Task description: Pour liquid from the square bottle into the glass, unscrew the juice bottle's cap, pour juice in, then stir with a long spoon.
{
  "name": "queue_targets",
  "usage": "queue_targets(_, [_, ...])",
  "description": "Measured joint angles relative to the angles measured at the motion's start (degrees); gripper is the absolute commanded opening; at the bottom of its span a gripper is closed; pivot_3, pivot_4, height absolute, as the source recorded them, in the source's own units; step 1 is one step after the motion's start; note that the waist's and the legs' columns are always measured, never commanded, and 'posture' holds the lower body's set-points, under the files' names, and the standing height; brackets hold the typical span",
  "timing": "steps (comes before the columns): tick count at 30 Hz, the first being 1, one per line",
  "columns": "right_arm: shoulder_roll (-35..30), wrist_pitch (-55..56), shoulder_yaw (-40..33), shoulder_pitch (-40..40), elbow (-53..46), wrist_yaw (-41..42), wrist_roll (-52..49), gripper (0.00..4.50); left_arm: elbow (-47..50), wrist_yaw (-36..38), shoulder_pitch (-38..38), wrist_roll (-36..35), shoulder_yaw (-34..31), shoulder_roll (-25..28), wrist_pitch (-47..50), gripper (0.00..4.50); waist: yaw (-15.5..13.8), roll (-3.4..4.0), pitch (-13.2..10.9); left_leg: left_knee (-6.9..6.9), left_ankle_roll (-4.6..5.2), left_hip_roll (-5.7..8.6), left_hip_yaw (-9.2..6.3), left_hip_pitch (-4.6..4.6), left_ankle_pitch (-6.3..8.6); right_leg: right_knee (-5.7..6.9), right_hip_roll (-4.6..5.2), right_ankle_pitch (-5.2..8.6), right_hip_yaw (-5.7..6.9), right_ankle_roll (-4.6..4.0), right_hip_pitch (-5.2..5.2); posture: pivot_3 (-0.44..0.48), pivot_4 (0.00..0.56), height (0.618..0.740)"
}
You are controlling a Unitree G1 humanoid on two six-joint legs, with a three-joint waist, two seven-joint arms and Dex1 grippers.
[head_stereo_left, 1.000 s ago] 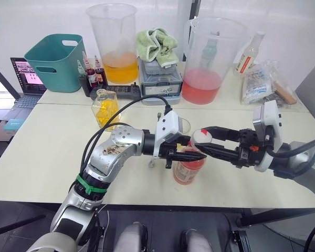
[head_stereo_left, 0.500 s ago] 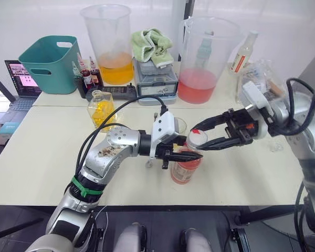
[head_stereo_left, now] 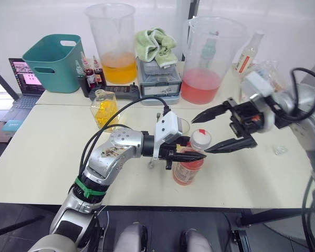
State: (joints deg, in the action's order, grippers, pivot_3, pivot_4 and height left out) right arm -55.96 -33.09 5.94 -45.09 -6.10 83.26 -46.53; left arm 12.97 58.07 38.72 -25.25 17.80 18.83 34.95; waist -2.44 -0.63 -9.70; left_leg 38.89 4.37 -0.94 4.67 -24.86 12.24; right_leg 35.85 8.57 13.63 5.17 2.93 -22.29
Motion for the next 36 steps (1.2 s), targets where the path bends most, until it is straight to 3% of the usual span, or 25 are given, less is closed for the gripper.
queue_targets(2, [-0.13,-3.34,-4.13,4.16,-4.75,-4.69,-2.38,4.48,-0.28,0.02,0.18,0.06,0.12,-0.17,-0.02,1.51,-0.09,0.00,0.00,0.00,0.01,0.00,0.01,0.00,0.00,-0.01,0.02,0.00,-0.01,0.00,-0.01,0.000,0.150,0.736])
queue_targets(5, [1.52,-8.67,-13.04,13.76,-16.68,-18.72,-6.88,4.48,-0.98,0.30,0.69,0.32,0.37,-0.45,-0.14,1.51,-0.41,0.00,0.00,-0.01,0.01,-0.01,-0.02,-0.01,0.01,-0.02,0.04,0.00,0.02,0.00,0.00,0.000,0.150,0.736])
queue_targets(11, [6.20,-14.55,-22.01,24.44,-31.65,-42.98,-11.66,4.48,-1.74,0.62,0.98,0.43,0.52,-0.95,-0.34,1.51,-0.70,0.00,0.00,0.01,0.01,0.01,-0.02,-0.03,0.00,-0.07,0.04,0.02,0.01,0.01,0.01,0.000,0.150,0.736])
queue_targets(17, [6.91,-16.11,-25.22,31.73,-38.31,-54.65,-14.15,4.48,-1.80,0.91,1.01,0.43,0.51,-1.06,-0.34,1.51,-0.66,0.00,0.00,0.01,0.04,0.02,0.00,-0.04,0.01,-0.10,0.01,0.03,0.00,0.02,0.01,0.000,0.150,0.736])
queue_targets(22, [6.89,-16.09,-25.57,32.65,-39.24,-58.40,-16.97,4.48,-2.29,1.28,1.09,0.43,0.49,-1.09,-0.74,1.51,-0.65,0.00,0.00,0.01,0.05,0.02,-0.01,-0.04,0.02,-0.10,-0.01,0.05,0.00,0.04,0.02,0.000,0.150,0.736])
queue_targets(31, [6.18,-15.63,-24.30,32.28,-37.83,-57.04,-19.37,1.69,-2.47,1.48,1.05,0.41,0.48,-0.94,-1.10,1.51,-0.62,0.00,0.00,0.02,0.07,0.02,-0.02,-0.04,0.03,-0.11,-0.01,0.07,-0.02,0.05,0.02,0.000,0.150,0.736])
queue_targets(36, [2.92,-12.27,-20.10,28.35,-32.13,-46.45,-14.89,1.68,-1.75,1.40,0.65,0.38,0.31,-0.30,-1.08,1.51,-0.30,0.00,0.00,0.01,0.08,0.01,-0.02,-0.03,0.03,-0.12,-0.06,0.08,-0.02,0.04,0.03,0.000,0.150,0.736])
